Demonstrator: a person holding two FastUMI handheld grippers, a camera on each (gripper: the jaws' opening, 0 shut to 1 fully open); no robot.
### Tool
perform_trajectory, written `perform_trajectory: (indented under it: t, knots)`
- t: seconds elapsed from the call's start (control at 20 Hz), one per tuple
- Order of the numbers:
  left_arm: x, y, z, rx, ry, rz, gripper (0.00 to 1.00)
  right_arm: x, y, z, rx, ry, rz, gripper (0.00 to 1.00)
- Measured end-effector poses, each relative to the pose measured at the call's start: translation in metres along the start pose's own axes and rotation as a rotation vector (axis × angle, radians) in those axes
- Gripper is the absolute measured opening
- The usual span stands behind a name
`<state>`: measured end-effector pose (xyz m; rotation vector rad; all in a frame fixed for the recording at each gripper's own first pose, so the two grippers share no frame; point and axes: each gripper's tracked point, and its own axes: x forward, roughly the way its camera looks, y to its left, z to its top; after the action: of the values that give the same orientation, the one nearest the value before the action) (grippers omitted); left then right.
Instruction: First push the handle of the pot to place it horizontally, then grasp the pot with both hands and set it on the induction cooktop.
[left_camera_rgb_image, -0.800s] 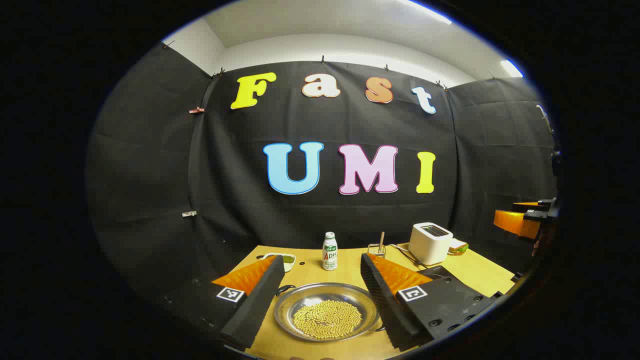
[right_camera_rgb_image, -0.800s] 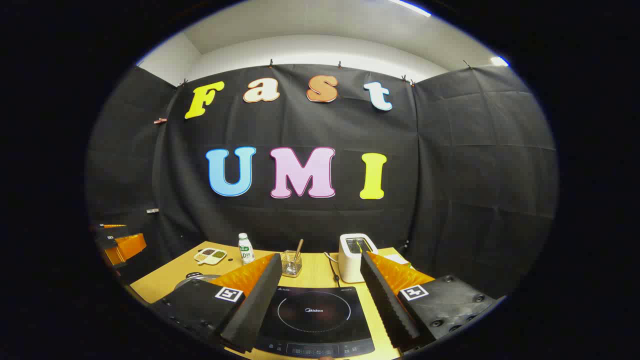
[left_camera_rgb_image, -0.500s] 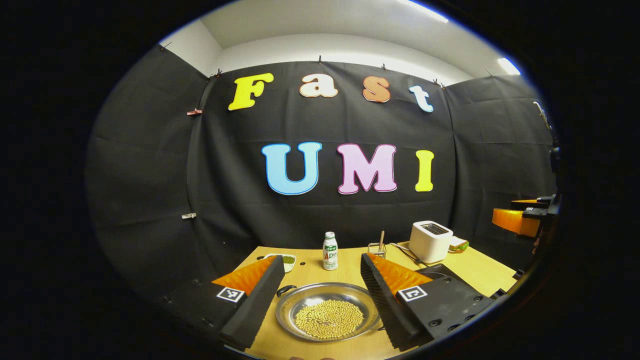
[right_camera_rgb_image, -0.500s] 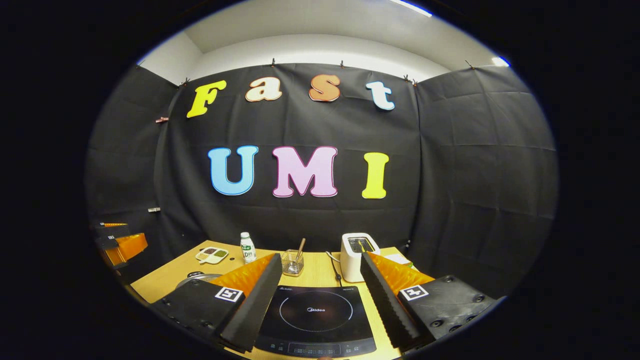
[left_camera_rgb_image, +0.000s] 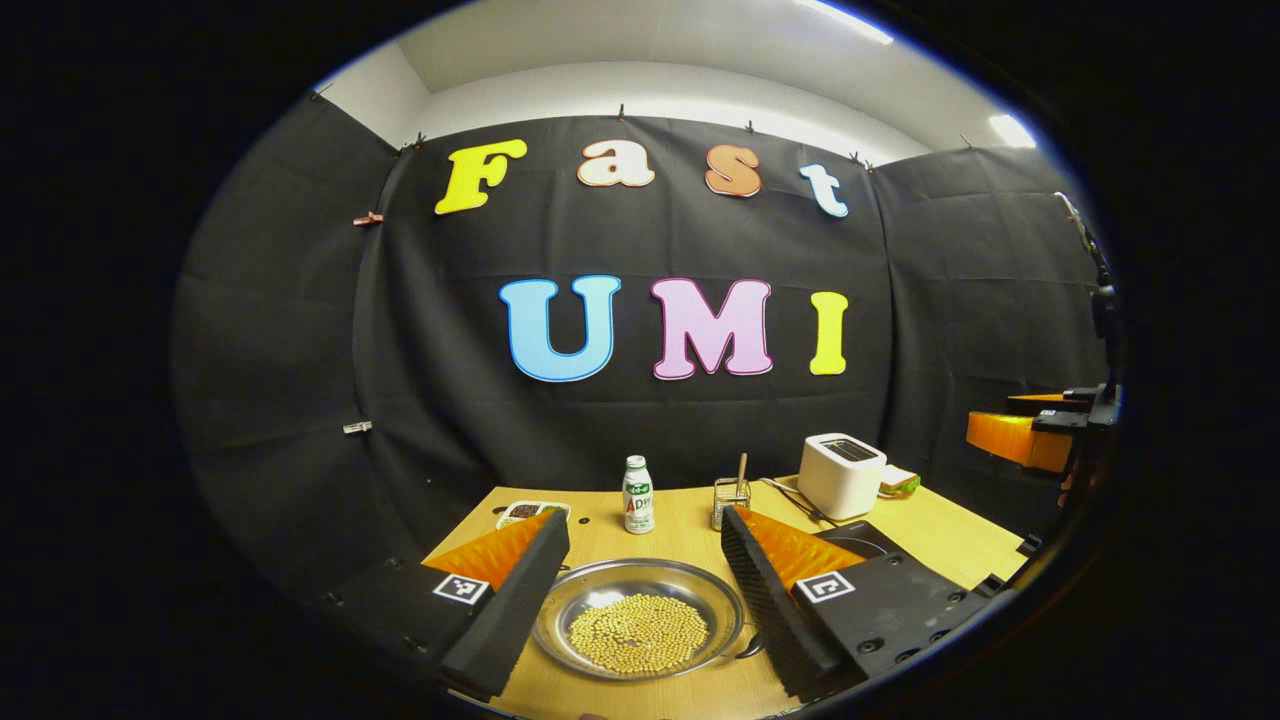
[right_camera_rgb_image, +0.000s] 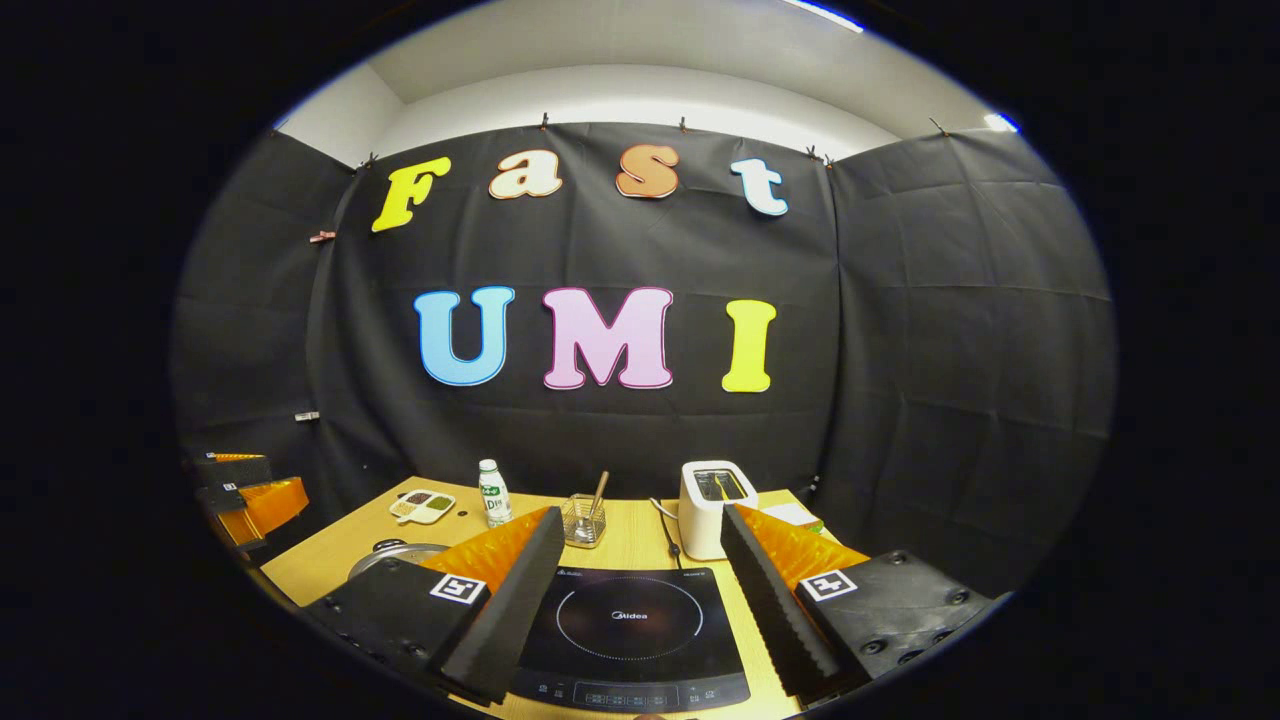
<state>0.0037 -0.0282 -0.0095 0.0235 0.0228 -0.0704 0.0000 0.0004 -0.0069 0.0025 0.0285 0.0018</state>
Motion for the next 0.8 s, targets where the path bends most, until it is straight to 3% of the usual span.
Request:
perform_trajectory:
  t: [0.3, 0.65, 0.75, 0.8]
  knots:
    - [0.003, -0.001, -0.011, -0.019, 0.026, -0.009, 0.96, -0.003, -0.005, -0.002, 0.0, 0.011, -0.015, 0.98]
    - [0.004, -0.009, -0.028, -0.013, 0.061, -0.074, 0.95, -0.001, 0.002, -0.01, -0.006, 0.047, -0.011, 0.98]
    - [0.001, -0.006, -0.034, -0.041, 0.086, -0.076, 0.92, 0.001, 0.009, -0.01, -0.005, 0.054, -0.001, 0.98]
    - [0.0, -0.002, -0.038, -0.051, 0.1, -0.07, 0.86, 0.003, 0.011, -0.01, -0.003, 0.056, 0.003, 0.98]
